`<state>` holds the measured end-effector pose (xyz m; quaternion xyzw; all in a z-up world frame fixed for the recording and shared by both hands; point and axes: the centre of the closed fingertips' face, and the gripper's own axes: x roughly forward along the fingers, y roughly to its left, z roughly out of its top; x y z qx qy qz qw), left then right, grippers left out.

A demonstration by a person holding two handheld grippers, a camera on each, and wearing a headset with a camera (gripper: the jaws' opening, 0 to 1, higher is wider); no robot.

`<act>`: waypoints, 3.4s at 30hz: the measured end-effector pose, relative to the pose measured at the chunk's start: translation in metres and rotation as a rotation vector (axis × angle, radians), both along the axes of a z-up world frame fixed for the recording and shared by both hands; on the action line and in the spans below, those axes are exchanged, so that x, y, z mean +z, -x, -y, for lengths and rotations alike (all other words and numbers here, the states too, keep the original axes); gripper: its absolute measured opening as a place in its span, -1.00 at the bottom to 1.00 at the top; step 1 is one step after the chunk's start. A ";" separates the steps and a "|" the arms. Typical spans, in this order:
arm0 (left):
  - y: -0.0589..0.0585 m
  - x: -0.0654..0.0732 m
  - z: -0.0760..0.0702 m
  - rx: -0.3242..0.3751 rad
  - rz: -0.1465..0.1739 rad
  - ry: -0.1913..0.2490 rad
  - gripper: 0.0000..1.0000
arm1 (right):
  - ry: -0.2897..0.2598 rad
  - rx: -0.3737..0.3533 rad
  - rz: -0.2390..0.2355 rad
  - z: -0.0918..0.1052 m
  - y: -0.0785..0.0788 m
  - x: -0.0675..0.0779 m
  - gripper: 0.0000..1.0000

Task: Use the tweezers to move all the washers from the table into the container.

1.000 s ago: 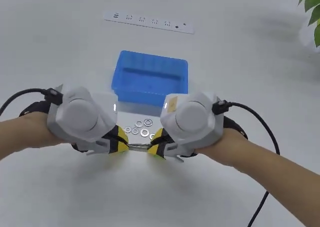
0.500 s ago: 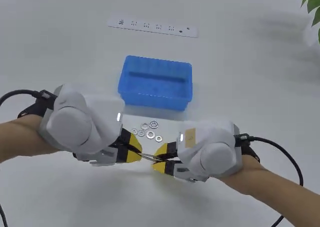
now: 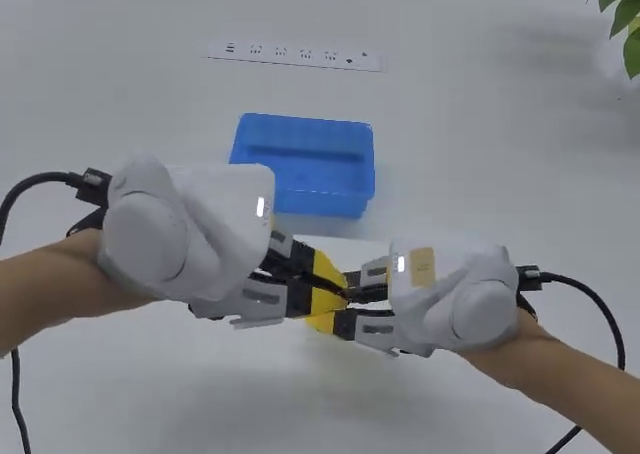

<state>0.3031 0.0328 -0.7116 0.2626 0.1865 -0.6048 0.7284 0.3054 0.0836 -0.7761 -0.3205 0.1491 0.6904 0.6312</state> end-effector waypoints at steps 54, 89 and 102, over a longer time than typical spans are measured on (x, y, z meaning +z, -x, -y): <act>-0.002 0.020 -0.023 0.040 0.065 0.082 -0.89 | -0.031 -0.097 -0.104 -0.001 -0.001 -0.003 -0.50; -0.041 0.020 -0.030 0.088 0.073 0.149 -0.89 | -0.032 -0.182 -0.157 0.012 -0.011 -0.008 0.32; -0.042 0.010 -0.032 0.077 0.055 0.141 -0.89 | -0.032 -0.187 -0.176 0.011 -0.011 -0.010 0.31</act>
